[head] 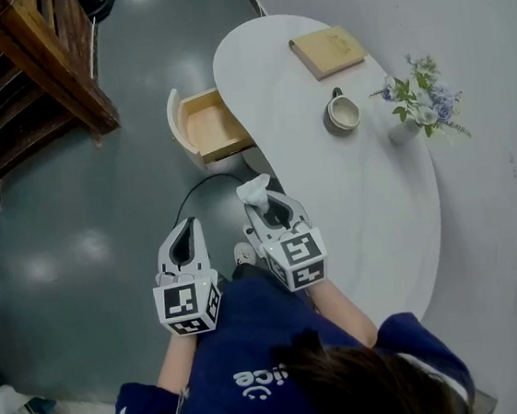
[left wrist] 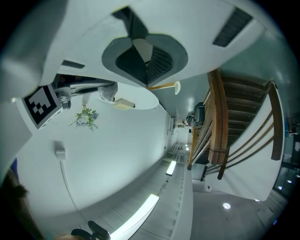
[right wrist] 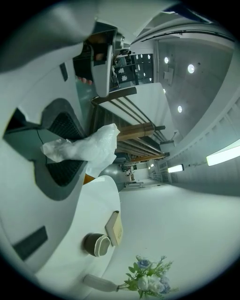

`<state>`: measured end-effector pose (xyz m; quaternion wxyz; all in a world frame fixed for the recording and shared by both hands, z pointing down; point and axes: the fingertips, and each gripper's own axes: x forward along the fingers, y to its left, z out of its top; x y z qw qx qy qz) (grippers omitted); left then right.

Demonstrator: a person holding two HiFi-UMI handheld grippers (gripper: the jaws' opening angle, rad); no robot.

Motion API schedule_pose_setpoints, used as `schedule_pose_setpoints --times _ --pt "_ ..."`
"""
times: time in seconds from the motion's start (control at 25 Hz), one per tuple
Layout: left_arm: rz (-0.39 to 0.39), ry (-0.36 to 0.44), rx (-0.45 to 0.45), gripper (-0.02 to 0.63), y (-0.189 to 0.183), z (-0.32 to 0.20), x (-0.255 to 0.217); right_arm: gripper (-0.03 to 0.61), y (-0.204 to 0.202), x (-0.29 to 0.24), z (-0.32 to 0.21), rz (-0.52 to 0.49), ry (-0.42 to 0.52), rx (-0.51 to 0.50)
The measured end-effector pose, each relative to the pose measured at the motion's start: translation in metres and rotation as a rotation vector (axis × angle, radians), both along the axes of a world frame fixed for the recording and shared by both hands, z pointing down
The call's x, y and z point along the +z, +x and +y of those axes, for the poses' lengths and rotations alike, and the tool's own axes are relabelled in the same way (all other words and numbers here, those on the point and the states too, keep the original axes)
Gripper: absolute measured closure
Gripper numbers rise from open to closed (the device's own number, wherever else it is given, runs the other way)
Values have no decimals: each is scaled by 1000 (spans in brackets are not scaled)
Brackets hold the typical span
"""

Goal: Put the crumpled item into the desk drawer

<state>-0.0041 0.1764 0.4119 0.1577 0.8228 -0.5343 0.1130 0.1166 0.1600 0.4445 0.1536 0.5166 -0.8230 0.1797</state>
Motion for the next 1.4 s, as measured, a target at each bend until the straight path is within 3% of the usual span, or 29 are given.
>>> schedule_pose_setpoints --times 0.76,1.4 --pt "2 -5 56 609 14 -71 13 446 5 10 -57 -5 -30 27" --pt "20 -39 170 609 -4 -220 28 445 -12 20 -180 38 -94 124"
